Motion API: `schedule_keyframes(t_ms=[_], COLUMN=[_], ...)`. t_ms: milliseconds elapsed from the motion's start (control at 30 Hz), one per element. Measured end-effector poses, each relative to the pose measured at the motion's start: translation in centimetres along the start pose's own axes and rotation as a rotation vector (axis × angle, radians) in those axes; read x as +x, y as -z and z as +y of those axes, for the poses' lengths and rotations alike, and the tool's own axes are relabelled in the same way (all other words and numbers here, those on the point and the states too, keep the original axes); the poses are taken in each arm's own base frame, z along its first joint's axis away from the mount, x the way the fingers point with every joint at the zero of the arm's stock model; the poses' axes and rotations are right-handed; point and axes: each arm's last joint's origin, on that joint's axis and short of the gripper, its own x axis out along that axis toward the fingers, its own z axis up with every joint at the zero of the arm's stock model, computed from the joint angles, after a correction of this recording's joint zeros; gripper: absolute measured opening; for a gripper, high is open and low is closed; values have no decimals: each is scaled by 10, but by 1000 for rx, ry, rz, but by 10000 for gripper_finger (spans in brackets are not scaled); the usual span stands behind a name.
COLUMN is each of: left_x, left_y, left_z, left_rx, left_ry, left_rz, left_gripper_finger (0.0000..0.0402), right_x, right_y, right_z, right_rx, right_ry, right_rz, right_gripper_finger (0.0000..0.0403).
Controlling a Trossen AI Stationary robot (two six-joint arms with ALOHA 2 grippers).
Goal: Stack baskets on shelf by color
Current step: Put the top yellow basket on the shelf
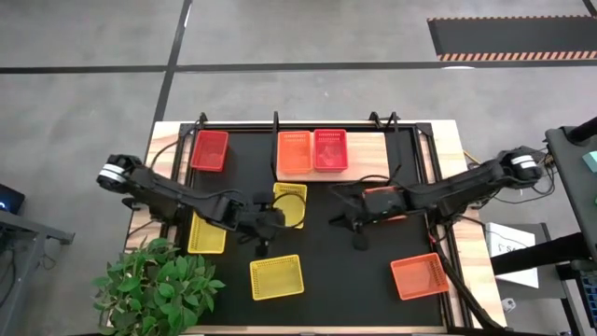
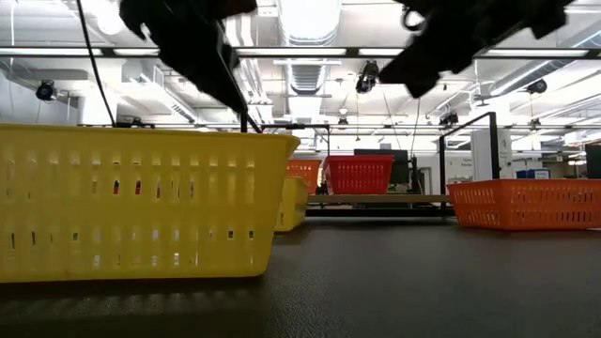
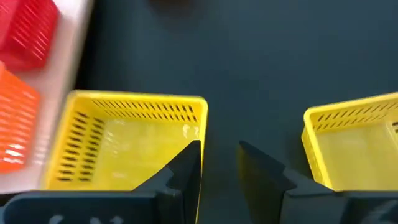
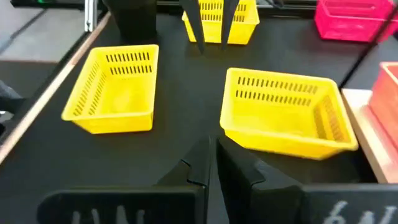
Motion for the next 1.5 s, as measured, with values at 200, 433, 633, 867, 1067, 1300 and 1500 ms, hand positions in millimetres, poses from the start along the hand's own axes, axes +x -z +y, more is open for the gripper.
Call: schedule_keyframes(t_ms=[200, 433, 633, 867, 1067, 1300, 1500], left_x=[-22, -39, -51, -67, -73, -75, -79], left_y=[6, 16, 29, 38, 46, 45, 45], left_z=[-3, 2, 10, 18, 22, 22, 24], left_rx=[43, 74, 104, 86, 73, 90, 83], left_ry=[-77, -75, -112, -112, -107, -106, -103], left_rz=[-73, -104, -127, -177, -196, -216, -234], left_gripper_finger=[86, 87, 87, 87, 87, 87, 87], right_x=[45, 97, 139, 170, 189, 188, 157], right_y=[-23, -44, -49, -40, -23, -23, -48], right_z=[-1, -6, -14, -25, -26, -25, -12], right_rx=[-33, -7, 54, 101, 87, 3, -119], right_ry=[72, 173, 200, 128, 123, 99, 28], right_rz=[34, 155, 286, 377, 426, 435, 442], right_gripper_finger=[92, 150, 164, 164, 152, 32, 9])
